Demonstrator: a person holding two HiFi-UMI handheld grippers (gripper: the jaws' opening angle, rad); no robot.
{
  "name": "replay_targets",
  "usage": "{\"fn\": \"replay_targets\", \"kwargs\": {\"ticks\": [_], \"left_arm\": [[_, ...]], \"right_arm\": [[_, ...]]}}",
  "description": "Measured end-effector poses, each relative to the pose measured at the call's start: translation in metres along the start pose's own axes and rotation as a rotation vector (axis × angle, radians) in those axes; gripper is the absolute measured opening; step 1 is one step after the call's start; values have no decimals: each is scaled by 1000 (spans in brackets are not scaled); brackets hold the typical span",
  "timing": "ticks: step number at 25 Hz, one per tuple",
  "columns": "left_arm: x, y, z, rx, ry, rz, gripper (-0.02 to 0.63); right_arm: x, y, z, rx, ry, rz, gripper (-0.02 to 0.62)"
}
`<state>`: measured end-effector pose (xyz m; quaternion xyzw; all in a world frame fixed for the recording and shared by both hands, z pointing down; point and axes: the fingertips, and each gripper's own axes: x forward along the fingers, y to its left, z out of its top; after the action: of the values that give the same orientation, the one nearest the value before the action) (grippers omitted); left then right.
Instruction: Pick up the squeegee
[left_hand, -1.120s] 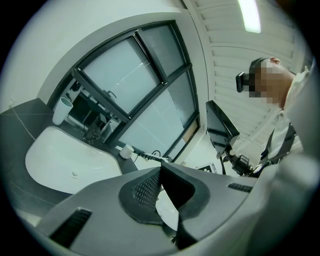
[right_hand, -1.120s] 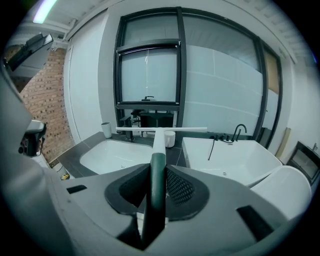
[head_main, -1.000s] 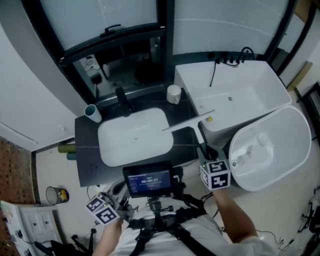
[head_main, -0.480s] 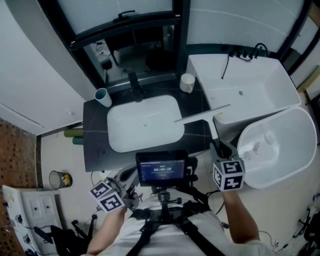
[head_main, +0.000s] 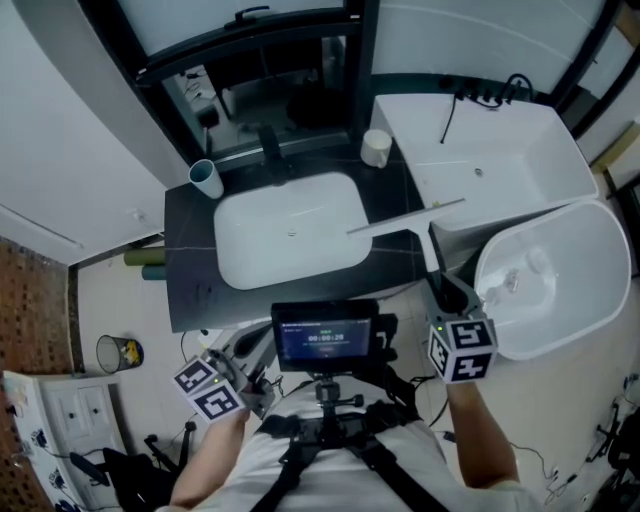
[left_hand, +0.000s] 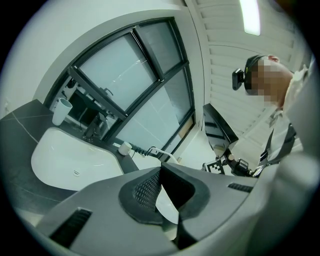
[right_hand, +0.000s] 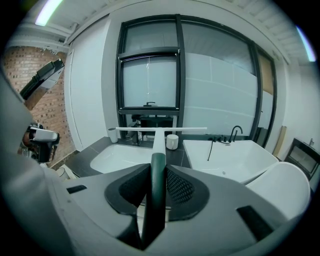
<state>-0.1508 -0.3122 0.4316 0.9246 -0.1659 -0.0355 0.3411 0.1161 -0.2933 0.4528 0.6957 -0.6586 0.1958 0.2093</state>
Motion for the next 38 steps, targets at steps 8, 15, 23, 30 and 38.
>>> {"fn": "replay_targets", "kwargs": {"ticks": [8,15,23,30,38], "left_arm": [[-11,4,7,3,10,-25,-6],[-6,-2,7,7,-14,-12,-6],[16,-14,10,18,-27,-14,-6],[35,-23,10,32,-30,-4,-6],[45,-29,12,41,-27,-2,-6]], "right_arm": [[-21,15,14,19,-21,-19,86],[-33,8,24,21,-32,-4,86],[-37,-9,37,10,-48,22,86],[-37,-28,40,21,-61,43,86],[-35,-38,41,33,-67,55,86]]}}
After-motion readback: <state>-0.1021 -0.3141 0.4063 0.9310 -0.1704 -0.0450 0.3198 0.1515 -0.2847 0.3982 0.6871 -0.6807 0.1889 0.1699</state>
